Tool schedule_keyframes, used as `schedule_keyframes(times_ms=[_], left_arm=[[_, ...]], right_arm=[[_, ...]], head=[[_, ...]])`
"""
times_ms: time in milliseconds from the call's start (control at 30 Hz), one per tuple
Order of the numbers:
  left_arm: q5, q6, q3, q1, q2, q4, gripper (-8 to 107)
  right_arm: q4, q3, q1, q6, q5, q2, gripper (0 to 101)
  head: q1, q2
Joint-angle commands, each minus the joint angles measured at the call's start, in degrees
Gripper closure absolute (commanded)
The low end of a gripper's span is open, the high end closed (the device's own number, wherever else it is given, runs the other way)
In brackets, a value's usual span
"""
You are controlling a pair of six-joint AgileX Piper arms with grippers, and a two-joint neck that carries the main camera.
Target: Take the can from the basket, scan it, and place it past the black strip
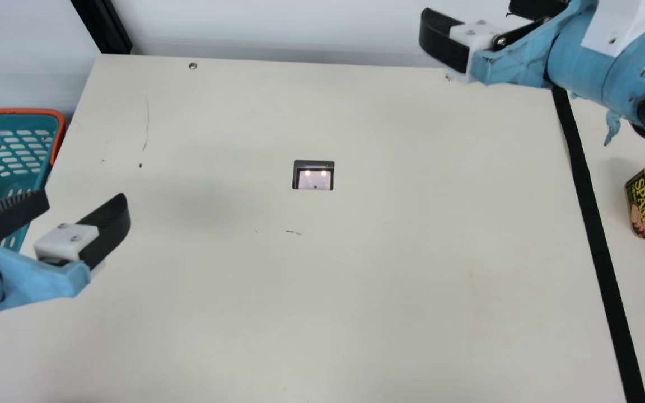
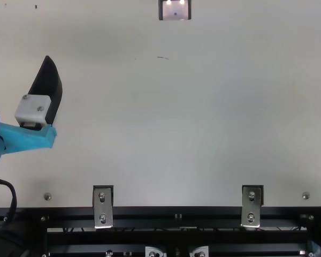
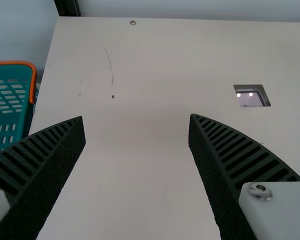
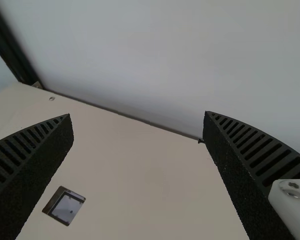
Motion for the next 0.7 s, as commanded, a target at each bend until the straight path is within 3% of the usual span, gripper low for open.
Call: schedule_keyframes(times_ms=[0, 300, 667], left_arm=[[0.0, 0.0, 0.0, 0.0, 0.0, 0.0, 9], [0.0, 0.0, 0.0, 0.0, 0.0, 0.0, 9], [0.0, 0.0, 0.0, 0.0, 0.0, 0.0, 9]], right_arm=[[-2.5, 0.2, 1.3, 1.8, -0.9, -0.5, 0], [-10.9, 5.5, 5.9, 9.3, -4.7, -6.9, 0], [-17.8, 18.1, 7.4, 17.8, -8.2, -21.7, 0]], head=[[-0.1, 0.5], [-0.1, 0.5], [-0.1, 0.5]])
